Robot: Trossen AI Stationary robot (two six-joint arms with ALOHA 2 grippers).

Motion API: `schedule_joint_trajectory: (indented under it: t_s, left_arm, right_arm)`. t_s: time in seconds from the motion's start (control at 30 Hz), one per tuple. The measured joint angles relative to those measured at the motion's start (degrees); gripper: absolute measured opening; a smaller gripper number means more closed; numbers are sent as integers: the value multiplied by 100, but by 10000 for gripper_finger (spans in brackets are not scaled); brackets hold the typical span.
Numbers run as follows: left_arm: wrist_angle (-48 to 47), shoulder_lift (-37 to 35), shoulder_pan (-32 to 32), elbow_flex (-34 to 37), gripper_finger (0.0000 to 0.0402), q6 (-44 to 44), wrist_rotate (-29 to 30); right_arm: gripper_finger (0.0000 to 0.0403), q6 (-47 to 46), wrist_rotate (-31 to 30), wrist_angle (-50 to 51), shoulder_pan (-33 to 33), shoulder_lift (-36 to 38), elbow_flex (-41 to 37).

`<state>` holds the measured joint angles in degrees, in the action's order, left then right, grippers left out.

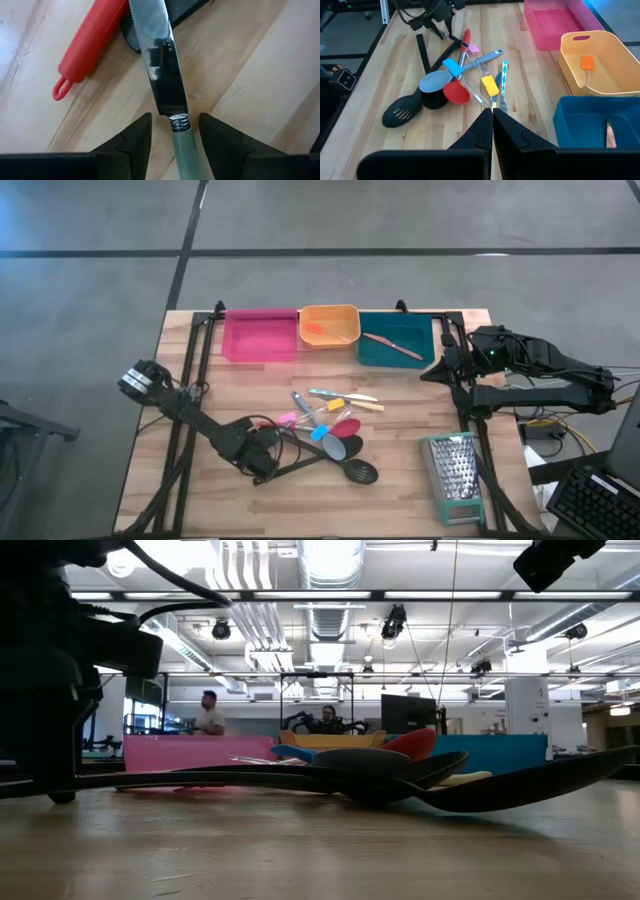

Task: Pick & Place Kitchen Items
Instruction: Put the green knife into the blue bin

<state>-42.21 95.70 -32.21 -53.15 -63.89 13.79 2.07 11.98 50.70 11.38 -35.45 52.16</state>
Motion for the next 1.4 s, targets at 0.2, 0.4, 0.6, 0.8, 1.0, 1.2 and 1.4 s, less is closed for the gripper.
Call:
schedule_joint_trajectory:
  t_s: [0.2, 0.4, 0.6, 0.8, 1.0, 1.2, 1.4]
  left_arm:
    - [24, 78, 24, -11, 155, 34, 36]
    - [66, 48, 34, -3, 73, 141, 125]
    - [19, 48, 44, 3, 49, 227, 199]
    - [-127, -57, 49, 21, 49, 237, 166]
    - [-570, -579, 43, -24, 49, 128, 131]
    - [-684, -1226, 9, -41, 49, 255, 416]
    - [-522, -1794, 10, -41, 49, 1117, 1803]
  right_arm:
    - [8, 5, -1, -1, 0, 1, 0]
    - [8, 4, 0, 0, 0, 1, 0]
    - [8, 4, 1, 2, -1, 1, 0]
    - [8, 5, -1, 1, 0, 1, 0]
    - [8, -1, -2, 0, 1, 1, 0]
    - [8, 3, 0, -1, -1, 1, 0]
    - [8, -19, -1, -3, -1, 1, 0]
